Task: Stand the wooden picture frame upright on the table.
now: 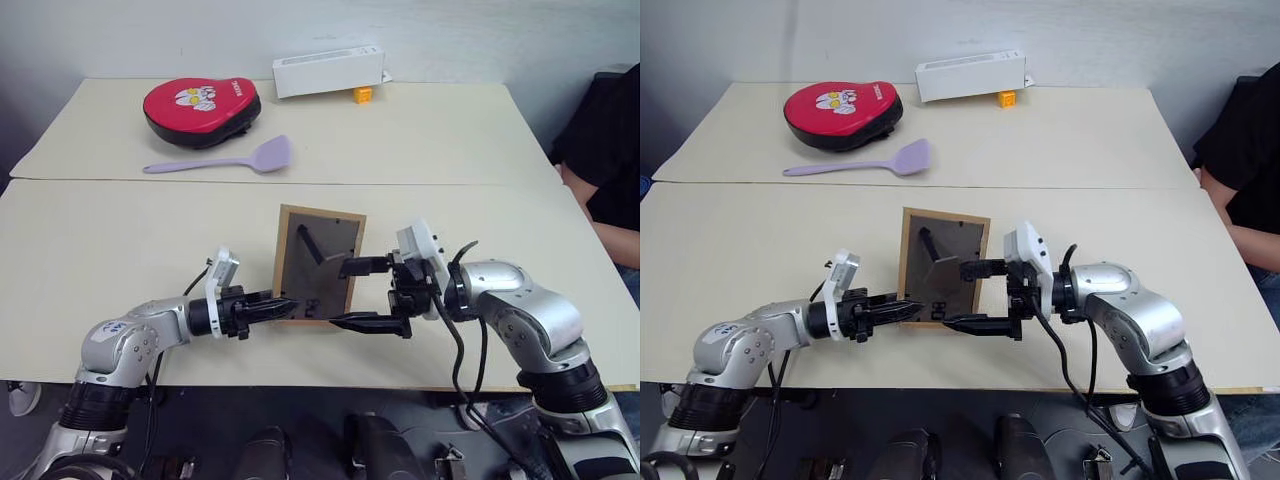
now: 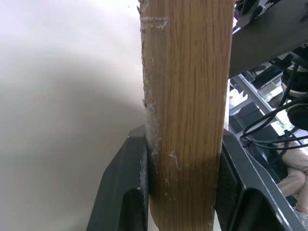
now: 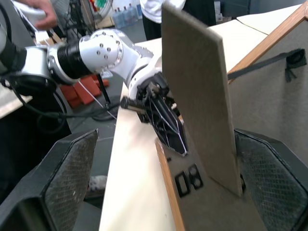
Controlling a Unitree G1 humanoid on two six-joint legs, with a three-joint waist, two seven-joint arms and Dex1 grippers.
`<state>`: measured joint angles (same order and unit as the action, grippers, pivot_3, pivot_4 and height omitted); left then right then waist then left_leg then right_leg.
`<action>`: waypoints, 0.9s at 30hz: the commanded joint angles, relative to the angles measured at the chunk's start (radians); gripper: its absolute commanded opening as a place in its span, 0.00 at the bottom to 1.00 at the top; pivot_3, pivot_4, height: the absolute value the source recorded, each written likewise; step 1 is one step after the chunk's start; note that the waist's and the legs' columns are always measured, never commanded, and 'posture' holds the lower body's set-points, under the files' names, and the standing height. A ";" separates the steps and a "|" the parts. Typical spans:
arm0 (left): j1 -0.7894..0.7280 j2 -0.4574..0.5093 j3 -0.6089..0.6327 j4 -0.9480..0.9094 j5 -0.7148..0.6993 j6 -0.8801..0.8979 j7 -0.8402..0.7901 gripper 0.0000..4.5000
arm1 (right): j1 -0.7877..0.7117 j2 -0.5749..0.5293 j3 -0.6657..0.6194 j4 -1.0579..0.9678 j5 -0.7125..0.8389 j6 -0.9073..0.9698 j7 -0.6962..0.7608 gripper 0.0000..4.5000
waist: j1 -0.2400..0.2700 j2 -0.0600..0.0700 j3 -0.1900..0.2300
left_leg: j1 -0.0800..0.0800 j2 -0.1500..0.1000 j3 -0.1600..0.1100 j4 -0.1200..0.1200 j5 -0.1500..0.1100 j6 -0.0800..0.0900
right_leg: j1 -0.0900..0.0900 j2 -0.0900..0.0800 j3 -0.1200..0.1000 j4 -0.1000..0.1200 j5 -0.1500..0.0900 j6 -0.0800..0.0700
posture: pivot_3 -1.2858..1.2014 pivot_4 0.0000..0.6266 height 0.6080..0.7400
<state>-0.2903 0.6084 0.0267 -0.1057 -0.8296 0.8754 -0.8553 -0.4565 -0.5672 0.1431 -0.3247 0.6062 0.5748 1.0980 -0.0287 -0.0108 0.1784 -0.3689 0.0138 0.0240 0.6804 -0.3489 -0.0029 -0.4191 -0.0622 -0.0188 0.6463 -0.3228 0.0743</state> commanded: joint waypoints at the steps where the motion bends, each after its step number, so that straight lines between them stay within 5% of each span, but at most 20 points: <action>1: -0.021 0.000 0.055 -0.030 -0.071 0.042 -0.031 0.28 | 0.004 0.029 -0.011 0.005 -0.054 -0.135 -0.003 0.99 | 0.000 0.000 0.000 | 0.000 0.000 0.000 0.000 0.000 0.000 | 0.000 0.000 0.000 0.000 0.000 0.000 | 0.52 0.24 1.00; 3: -0.027 0.000 0.066 -0.038 -0.089 0.066 -0.034 0.28 | 0.008 0.046 -0.027 0.024 -0.070 -0.179 -0.017 0.99 | 0.002 0.000 0.000 | 0.000 0.000 0.000 0.000 0.000 0.000 | 0.000 0.000 0.000 0.000 0.000 0.000 | 0.52 0.24 1.00; 10: -0.172 0.113 0.160 0.113 -0.343 0.706 0.089 0.28 | 0.075 -0.059 -0.277 0.092 -0.092 -0.463 0.042 0.99 | 0.012 -0.001 0.000 | -0.002 -0.002 -0.002 0.001 0.000 0.001 | 0.001 0.000 -0.001 0.000 0.000 0.001 | 0.52 0.24 1.00; 14: -0.214 0.149 0.110 0.230 -0.509 0.739 0.152 0.28 | 0.071 -0.085 -0.237 0.228 -0.321 -0.915 0.102 0.99 | 0.001 -0.001 0.000 | 0.000 -0.002 -0.002 0.001 0.000 0.001 | 0.002 0.000 -0.001 -0.001 0.000 0.001 | 0.52 0.24 1.00; 18: -0.272 0.174 0.017 0.339 -0.704 0.739 0.253 0.28 | 0.004 -0.057 -0.153 0.439 -0.606 -1.402 -0.007 0.99 | -0.002 -0.001 0.001 | 0.002 -0.002 -0.001 0.002 0.001 -0.001 | 0.002 0.000 0.000 0.002 0.000 0.001 | 0.52 0.24 1.00; 27: -0.346 0.208 -0.199 0.425 -1.051 0.723 0.505 0.28 | -0.079 0.085 -0.081 0.620 -0.947 -1.681 -0.357 0.99 | -0.002 -0.001 0.001 | 0.001 -0.001 -0.002 0.004 0.002 -0.003 | 0.000 0.000 0.000 0.008 0.000 0.001 | 0.52 0.24 1.00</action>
<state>-0.6137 0.8048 -0.1633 0.3304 -1.7783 1.6067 -0.3743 -0.5108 -0.4942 0.0713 0.2951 -0.2943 -1.0756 0.8151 -0.0303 -0.0117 0.1789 -0.3683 0.0125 0.0221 0.6847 -0.3465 -0.0061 -0.4191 -0.0618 -0.0184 0.6545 -0.3226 0.0748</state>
